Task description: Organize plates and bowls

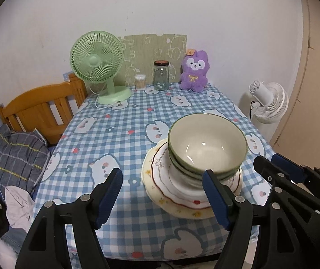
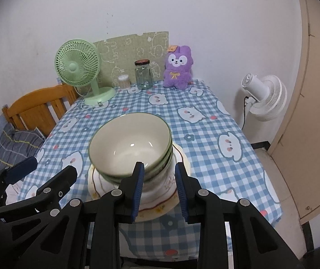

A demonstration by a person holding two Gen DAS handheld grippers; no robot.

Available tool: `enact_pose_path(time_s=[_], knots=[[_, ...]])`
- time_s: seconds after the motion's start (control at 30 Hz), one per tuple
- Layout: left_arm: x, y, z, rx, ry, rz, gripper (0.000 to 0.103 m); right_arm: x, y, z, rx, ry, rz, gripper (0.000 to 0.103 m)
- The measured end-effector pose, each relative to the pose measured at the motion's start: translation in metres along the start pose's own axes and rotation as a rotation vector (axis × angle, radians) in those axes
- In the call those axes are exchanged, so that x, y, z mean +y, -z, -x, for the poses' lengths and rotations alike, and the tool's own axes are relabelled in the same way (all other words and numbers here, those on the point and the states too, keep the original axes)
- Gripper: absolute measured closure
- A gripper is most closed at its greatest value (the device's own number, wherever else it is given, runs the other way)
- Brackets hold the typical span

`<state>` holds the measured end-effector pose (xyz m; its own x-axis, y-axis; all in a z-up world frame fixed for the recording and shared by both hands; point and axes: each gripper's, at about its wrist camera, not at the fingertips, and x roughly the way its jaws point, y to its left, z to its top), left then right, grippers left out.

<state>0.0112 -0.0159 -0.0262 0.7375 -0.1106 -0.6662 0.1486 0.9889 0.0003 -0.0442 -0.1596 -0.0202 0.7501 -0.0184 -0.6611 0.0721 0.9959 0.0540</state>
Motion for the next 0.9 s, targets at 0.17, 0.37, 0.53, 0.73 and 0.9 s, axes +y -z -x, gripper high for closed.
enact_pose_path(time_s=[0.17,0.37,0.53,0.73,0.9], knots=[[0.004,0.013,0.011,-0.032,-0.003,0.017,0.025,-0.003,0.012,0.015,-0.050,0.024,0.005,0.052],[0.004,0.029,0.023,-0.065,-0.014,0.016,0.023,-0.005,0.026,0.028,-0.085,0.025,0.009,0.045],[0.001,0.040,0.030,-0.098,-0.030,0.004,0.021,-0.008,0.037,0.034,-0.095,0.013,0.003,0.044],[-0.001,0.050,0.034,-0.120,-0.030,-0.006,0.020,-0.009,0.047,0.039,-0.113,0.021,0.023,0.043],[0.000,0.053,0.035,-0.127,-0.033,0.003,0.020,-0.010,0.050,0.039,-0.111,0.010,0.019,0.043]])
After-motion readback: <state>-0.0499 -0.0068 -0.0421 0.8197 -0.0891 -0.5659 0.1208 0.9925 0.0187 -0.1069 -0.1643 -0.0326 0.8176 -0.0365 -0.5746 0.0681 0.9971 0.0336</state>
